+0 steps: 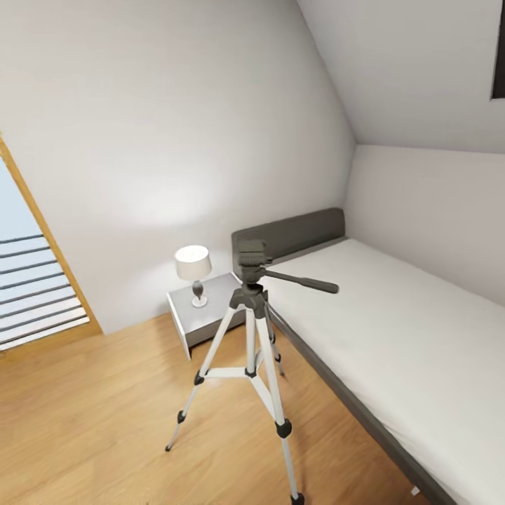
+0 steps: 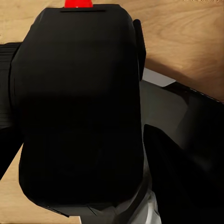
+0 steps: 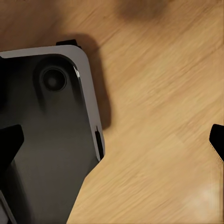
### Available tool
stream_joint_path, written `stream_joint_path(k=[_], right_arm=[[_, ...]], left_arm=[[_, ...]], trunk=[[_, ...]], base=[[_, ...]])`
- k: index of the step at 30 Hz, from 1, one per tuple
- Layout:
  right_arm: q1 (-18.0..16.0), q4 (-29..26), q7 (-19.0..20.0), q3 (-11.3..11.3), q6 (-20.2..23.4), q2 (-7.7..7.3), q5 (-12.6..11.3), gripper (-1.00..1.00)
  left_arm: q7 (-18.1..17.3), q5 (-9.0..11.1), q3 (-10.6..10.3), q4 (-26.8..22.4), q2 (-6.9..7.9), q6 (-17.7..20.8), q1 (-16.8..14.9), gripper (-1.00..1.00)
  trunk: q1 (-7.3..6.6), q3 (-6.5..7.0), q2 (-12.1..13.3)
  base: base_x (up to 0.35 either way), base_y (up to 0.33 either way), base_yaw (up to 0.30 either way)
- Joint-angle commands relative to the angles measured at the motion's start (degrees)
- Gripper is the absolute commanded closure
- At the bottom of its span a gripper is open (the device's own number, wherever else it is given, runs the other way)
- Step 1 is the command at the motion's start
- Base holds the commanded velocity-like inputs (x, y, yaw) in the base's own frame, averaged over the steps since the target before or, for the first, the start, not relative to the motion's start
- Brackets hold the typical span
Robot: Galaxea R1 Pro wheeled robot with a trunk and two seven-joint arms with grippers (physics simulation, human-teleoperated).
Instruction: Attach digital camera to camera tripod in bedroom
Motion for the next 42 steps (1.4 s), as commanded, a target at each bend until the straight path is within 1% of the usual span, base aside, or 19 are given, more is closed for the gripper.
stream_joint_path(k=[1,9,33,42], right_arm=[[-0.07,0.18,0.15,-0.49,-0.35,-0.04,0.42,-1.0],[-0.07,0.18,0.15,-0.49,-0.35,-0.11,0.42,-1.0],[-0.07,0.18,0.59,-0.49,-0.36,-0.09,0.35,-1.0],[-0.07,0.18,0.2,-0.49,-0.27,-0.04,0.28,-1.0]], left_arm=[[0.25,0.25,-0.48,0.0,-0.02,-0.09,-0.02,1.0],[0.24,0.25,-0.49,0.0,-0.03,-0.09,-0.04,1.0],[0.25,0.22,-0.5,0.0,-0.03,-0.09,-0.02,1.0],[0.2,0.18,-0.49,0.0,-0.03,-0.09,-0.05,1.0]], trunk=[[0.02,-0.1,-0.1],[0.02,-0.1,-0.1],[0.02,-0.1,-0.1],[0.02,-0.1,-0.1]], base=[[0.0,0.0,0.265],[0.0,0.0,0.118],[0.0,0.0,0.004],[0.0,0.0,0.0]])
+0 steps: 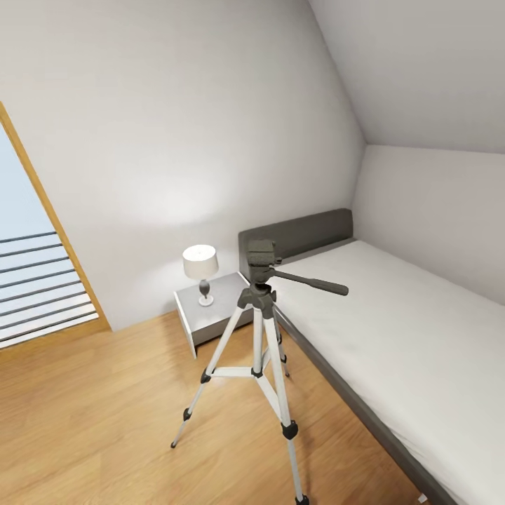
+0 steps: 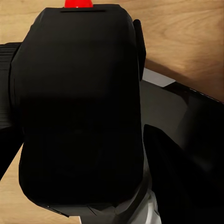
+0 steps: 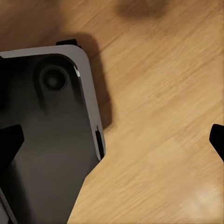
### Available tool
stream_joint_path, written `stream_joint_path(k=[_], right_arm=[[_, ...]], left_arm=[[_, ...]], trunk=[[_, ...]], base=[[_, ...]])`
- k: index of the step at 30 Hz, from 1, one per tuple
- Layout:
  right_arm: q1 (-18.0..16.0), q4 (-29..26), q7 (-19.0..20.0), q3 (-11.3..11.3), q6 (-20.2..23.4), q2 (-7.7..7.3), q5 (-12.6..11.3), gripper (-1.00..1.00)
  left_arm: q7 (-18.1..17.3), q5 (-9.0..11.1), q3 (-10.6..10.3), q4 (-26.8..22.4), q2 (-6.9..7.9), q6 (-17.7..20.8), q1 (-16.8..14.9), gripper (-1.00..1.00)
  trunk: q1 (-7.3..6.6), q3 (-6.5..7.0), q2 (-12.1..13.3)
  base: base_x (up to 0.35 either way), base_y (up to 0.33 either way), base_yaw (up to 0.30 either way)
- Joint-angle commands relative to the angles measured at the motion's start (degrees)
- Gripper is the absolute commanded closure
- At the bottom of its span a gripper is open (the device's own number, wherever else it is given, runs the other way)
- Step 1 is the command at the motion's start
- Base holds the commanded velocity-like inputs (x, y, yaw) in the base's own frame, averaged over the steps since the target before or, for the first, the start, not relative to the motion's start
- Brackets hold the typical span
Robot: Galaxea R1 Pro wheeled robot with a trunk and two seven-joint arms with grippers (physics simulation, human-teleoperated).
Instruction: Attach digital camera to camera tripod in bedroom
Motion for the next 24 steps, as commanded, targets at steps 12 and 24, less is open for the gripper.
stream_joint_path(k=[12,24], right_arm=[[-0.07,-19.63,1.85,0.13,8.26,-0.14,7.06,-1.0],[-4.38,-51.72,13.49,8.12,35.83,5.73,7.8,-1.0]], left_arm=[[0.19,0.24,-0.49,0.0,-0.17,-0.09,-0.01,1.0],[0.19,0.24,-0.49,0.0,-0.18,-0.09,-0.01,1.0]], trunk=[[0.02,-0.1,-0.1],[0.02,-0.1,-0.1]], base=[[0.0,0.0,0.0],[0.0,0.0,0.0]])
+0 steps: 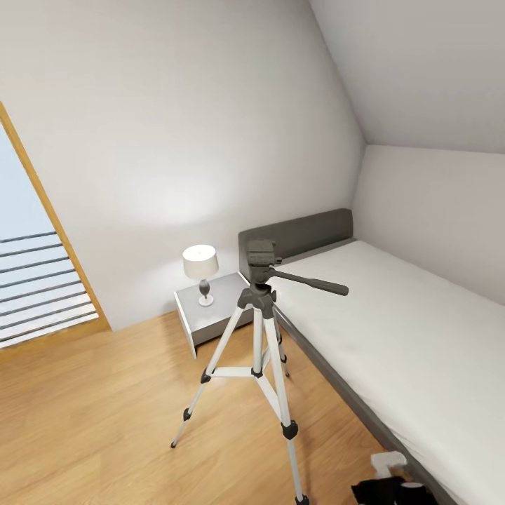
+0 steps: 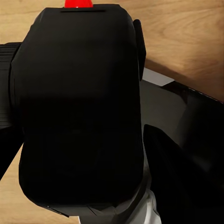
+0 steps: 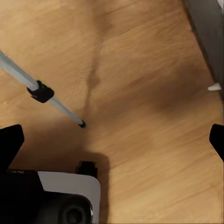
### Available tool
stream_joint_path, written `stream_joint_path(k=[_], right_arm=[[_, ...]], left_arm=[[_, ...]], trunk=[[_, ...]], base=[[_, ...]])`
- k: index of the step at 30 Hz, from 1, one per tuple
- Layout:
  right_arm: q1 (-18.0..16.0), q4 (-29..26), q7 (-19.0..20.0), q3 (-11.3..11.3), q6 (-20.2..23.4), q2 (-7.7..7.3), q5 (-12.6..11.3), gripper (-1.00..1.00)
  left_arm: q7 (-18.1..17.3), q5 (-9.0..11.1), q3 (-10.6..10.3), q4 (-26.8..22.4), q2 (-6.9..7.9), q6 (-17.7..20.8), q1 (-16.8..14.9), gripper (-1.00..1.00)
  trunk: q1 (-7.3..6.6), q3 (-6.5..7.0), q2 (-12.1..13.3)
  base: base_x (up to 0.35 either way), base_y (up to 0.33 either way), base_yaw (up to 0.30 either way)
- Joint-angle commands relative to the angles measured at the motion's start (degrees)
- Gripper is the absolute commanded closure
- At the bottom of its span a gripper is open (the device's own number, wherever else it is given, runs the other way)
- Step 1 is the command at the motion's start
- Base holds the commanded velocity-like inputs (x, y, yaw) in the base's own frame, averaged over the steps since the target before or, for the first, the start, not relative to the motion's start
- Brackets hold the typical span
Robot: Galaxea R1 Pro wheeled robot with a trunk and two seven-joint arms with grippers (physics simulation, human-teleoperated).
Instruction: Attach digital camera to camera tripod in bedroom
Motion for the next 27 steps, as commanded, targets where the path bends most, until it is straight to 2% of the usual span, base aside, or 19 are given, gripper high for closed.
stream_joint_path(k=[1,3,4,5,9,12,17,18,19,21,27], right_arm=[[-0.53,-1.44,0.64,0.92,0.79,0.16,0.67,-1.0],[-1.83,-3.56,0.85,2.54,2.06,0.32,0.54,-1.0],[-3.75,-4.98,1.06,3.58,3.59,0.43,0.31,-1.0],[-8.84,-6.39,1.84,4.67,7.08,0.76,-0.14,-1.0],[-14.66,-7.05,3.41,5.17,10.6,1.1,-0.39,-1.0],[-19.45,-7.29,5.73,5.34,12.04,1.22,-1.71,-1.0],[-22.29,-7.59,9.93,5.51,12.65,1.15,-5.11,-1.0],[-22.8,-7.78,12.5,5.7,12.88,1.12,-6.56,-1.0],[-23.33,-8.07,18.04,6.01,13.21,1.25,-8.08,-1.0],[-23.46,-8.17,21.12,6.02,12.97,1.34,-8.53,-1.0],[-23.59,-7.9,24.72,6.11,12.87,1.37,-9.05,-1.0]], left_arm=[[0.22,0.25,-0.48,-0.01,0.0,-0.09,-0.03,1.0],[0.22,0.25,-0.48,-0.04,0.0,-0.09,-0.01,1.0],[0.22,0.25,-0.48,-0.04,-0.02,-0.09,-0.02,1.0],[0.22,0.22,-0.48,-0.05,-0.06,-0.09,-0.03,1.0],[0.22,0.18,-0.48,-0.08,-0.08,-0.09,-0.04,1.0],[0.22,0.17,-0.48,-0.09,-0.09,-0.09,-0.02,1.0],[0.22,0.17,-0.48,-0.09,-0.09,-0.09,-0.04,1.0],[0.22,0.16,-0.48,-0.09,-0.09,-0.09,-0.04,1.0],[0.22,0.16,-0.48,-0.09,-0.09,-0.09,-0.05,1.0],[0.22,0.16,-0.48,-0.09,-0.09,-0.09,-0.05,1.0],[0.22,0.18,-0.43,-0.1,-0.09,-0.09,-0.04,1.0]], trunk=[[0.02,-0.11,-0.1],[0.02,-0.11,-0.1],[0.02,-0.11,-0.1],[0.02,-0.11,-0.1],[0.02,-0.11,-0.1],[0.02,-0.11,-0.1],[0.02,-0.11,-0.1],[0.02,-0.11,-0.1],[0.02,-0.11,-0.1],[0.02,-0.11,-0.1],[0.02,-0.11,-0.1]], base=[[0.0,0.0,0.0],[0.0,0.0,0.0],[0.0,0.0,0.0],[0.0,0.0,0.0],[0.0,0.0,0.0],[0.0,0.0,0.0],[0.0,0.0,0.0],[0.0,0.0,0.0],[0.0,0.0,0.0],[0.0,0.0,0.0],[0.0,0.0,0.0]])
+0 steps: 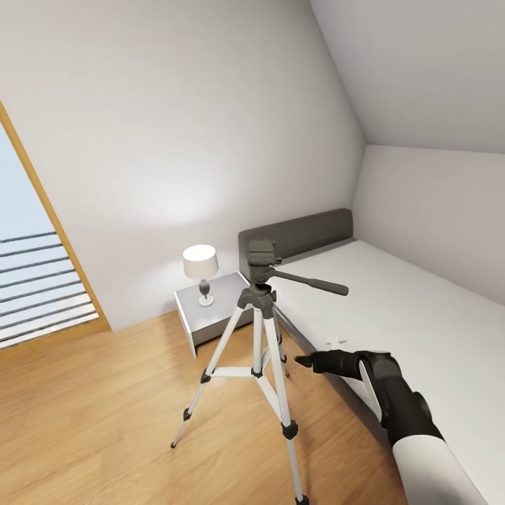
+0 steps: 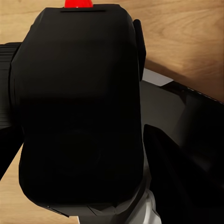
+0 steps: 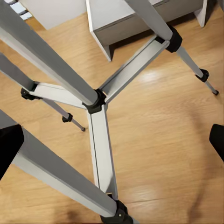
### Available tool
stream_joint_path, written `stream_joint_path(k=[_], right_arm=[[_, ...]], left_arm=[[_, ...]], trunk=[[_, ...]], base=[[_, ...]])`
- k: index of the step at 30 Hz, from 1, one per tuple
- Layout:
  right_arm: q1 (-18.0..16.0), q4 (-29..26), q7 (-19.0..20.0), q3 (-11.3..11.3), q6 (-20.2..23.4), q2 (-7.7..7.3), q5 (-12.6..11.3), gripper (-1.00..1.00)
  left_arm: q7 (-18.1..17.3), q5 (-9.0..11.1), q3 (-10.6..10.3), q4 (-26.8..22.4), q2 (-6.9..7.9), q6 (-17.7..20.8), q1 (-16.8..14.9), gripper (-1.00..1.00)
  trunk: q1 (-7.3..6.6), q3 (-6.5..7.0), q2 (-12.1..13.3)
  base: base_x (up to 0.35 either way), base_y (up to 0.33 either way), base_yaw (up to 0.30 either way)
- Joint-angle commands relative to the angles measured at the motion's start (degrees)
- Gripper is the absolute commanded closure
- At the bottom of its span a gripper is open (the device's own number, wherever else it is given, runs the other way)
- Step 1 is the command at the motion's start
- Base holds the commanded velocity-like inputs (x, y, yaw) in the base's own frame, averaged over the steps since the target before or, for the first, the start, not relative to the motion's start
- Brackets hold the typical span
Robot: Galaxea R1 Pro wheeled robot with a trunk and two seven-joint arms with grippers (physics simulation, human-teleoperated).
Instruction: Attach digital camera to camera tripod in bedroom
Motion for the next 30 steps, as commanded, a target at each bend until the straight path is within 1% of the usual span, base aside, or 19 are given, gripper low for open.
stream_joint_path(k=[1,4,9,10,13,19,30], right_arm=[[-0.06,0.03,0.8,-0.13,0.13,0.03,0.59,-1.0],[-0.07,0.22,1.94,0.08,0.09,0.03,0.59,-1.0],[-0.07,0.33,4.53,1.53,0.04,-0.16,0.61,-1.0],[-0.07,0.34,5.56,2.09,0.03,-0.33,0.61,-1.0],[-0.07,0.33,6.38,2.44,0.03,-0.54,0.62,-1.0],[-0.07,0.09,6.97,2.66,0.03,-0.95,0.62,-1.0],[-0.07,0.06,8.6,2.89,0.03,-1.02,0.74,-1.0]], left_arm=[[0.23,0.27,-0.49,-0.01,-0.01,-0.09,-0.04,1.0],[0.23,0.28,-0.47,0.0,-0.01,-0.09,-0.04,1.0],[0.23,0.26,-0.45,-0.01,-0.01,-0.09,-0.05,1.0],[0.23,0.27,-0.46,-0.01,-0.01,-0.09,-0.04,1.0],[0.23,0.3,-0.45,-0.01,-0.01,-0.09,-0.05,1.0],[0.23,0.31,-0.46,-0.01,-0.01,-0.09,-0.04,1.0],[0.23,0.32,-0.44,0.03,0.06,-0.09,-0.05,1.0]], trunk=[[0.03,-0.11,-0.1],[0.03,-0.11,-0.1],[0.03,-0.11,-0.1],[0.03,-0.11,-0.1],[0.03,-0.11,-0.1],[0.03,-0.11,-0.1],[0.03,-0.11,-0.1]], base=[[0.0,0.0,0.0],[0.0,0.0,0.0],[0.0,0.0,0.0],[0.0,0.0,0.0],[0.0,0.0,0.0],[0.0,0.0,0.0],[0.0,0.0,0.0]])
